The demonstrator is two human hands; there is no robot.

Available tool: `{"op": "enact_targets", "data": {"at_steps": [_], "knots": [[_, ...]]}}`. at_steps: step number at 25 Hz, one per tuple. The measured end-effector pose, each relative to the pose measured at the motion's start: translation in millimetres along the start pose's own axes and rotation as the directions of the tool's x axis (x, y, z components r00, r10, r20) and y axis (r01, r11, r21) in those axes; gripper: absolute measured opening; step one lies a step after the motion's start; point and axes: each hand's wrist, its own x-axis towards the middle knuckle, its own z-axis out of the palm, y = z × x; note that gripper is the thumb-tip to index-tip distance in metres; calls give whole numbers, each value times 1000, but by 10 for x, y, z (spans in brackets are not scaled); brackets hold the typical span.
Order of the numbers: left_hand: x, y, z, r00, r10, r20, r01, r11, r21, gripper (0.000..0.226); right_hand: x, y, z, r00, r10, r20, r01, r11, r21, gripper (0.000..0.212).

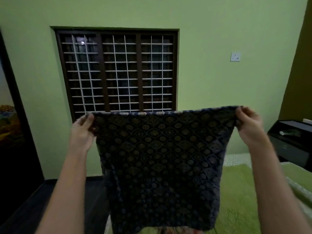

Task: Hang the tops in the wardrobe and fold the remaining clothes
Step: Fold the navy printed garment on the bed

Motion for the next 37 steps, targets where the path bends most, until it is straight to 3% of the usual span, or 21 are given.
{"op": "enact_targets", "data": {"at_steps": [2,4,6,7,9,11,16,17,19,21,22,24,25,27,28,30,32,34,37], "knots": [[-314,445,361,976,178,124,-167,981,-98,20,34,-285,137,987,-120,106,100,979,179,25],[-665,607,965,949,184,255,-213,973,89,29,-12,-341,632,952,-118,282,68,981,181,28],[-946,590,1576,908,72,413,-174,960,217,34,-73,-239,1217,909,-56,413,11,994,111,33],[-893,418,1768,864,23,502,-142,969,200,30,-143,-179,1483,873,-26,487,-18,996,84,33],[-732,162,1924,783,-78,617,53,997,59,19,-160,-47,1705,806,-9,592,-78,990,120,30],[-600,-33,1869,726,-73,684,141,989,-43,36,-169,11,1702,779,22,627,-134,982,131,32],[-648,-101,1843,698,-147,701,198,980,8,24,-203,69,1618,745,72,663,-187,977,104,41],[-636,-102,1818,690,-185,700,205,977,56,21,-231,59,1606,758,75,647,-160,984,73,44],[-588,-144,1760,716,-238,656,180,971,156,15,-297,2,1562,828,41,559,36,991,-126,42],[-525,-235,1669,787,-240,569,124,964,236,9,-371,-45,1499,847,-115,519,357,847,-394,35],[-485,-289,1626,813,-236,532,104,959,265,8,-411,-51,1469,769,-190,610,555,673,-489,34],[-405,-386,1560,847,-204,491,39,945,325,7,-513,12,1450,499,-99,861,858,196,-475,39],[-376,-426,1538,859,-175,482,-12,933,360,4,-569,59,1465,390,6,921,921,-1,-390,44],[-338,-477,1525,880,-124,459,-85,909,408,5,-685,155,1504,312,194,930,939,-210,-272,49],[-322,-504,1517,891,-112,439,-103,894,437,6,-754,204,1506,325,297,898,933,-258,-252,48],[-260,-566,1458,923,-90,374,-120,856,504,5,-868,279,1429,426,531,733,904,-278,-325,43],[-178,-611,1300,953,-42,300,-168,752,638,4,-872,297,1217,515,715,473,798,-200,-568,41],[-123,-720,1069,960,-89,264,-136,677,723,4,-826,225,949,560,742,368,614,-74,-786,39],[-374,-904,905,886,-271,376,-116,657,745,12,-742,30,554,697,647,310,456,-67,-887,37]]}}
